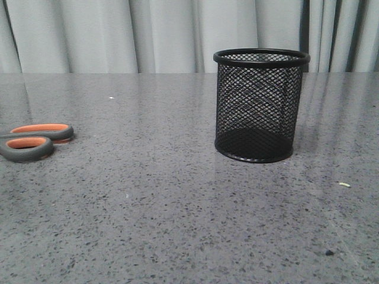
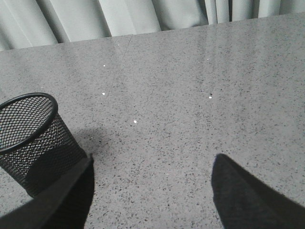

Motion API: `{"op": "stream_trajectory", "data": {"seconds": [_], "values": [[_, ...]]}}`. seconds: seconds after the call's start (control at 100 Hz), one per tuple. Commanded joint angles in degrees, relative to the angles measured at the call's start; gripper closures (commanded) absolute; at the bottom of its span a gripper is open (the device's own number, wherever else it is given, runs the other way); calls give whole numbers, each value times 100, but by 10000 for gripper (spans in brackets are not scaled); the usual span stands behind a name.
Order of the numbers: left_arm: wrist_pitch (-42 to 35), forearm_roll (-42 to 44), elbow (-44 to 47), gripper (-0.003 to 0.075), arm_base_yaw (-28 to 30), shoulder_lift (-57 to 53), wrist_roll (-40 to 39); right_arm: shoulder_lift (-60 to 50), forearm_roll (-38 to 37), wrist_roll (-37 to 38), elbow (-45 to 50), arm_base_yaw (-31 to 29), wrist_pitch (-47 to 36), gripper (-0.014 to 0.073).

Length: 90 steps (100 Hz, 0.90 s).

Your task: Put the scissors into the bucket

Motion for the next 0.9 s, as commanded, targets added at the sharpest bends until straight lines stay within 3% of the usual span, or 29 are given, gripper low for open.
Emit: {"op": "stream_trajectory", "data": {"seconds": [0.0, 0.11, 0.35, 0.53, 0.65, 0.89], "values": [[380, 988, -619, 330, -329, 728, 209, 94, 4, -24, -205, -23, -385, 135], [972, 1701, -1130, 330, -737, 1510, 280, 94, 86, -24, -205, -23, -396, 135], [1608, 1564, -2273, 330, -984, 3231, 979, 94, 377, -24, -205, 77, -396, 135], [1979, 1564, -2970, 330, -948, 4031, 1677, 94, 389, -24, -205, 389, -396, 135], [2220, 1687, -3302, 330, -905, 4278, 1748, 94, 389, -24, -205, 563, -420, 135], [2744, 1533, -3444, 330, -324, 4378, 2199, 94, 389, -24, -205, 661, -489, 135]]}}
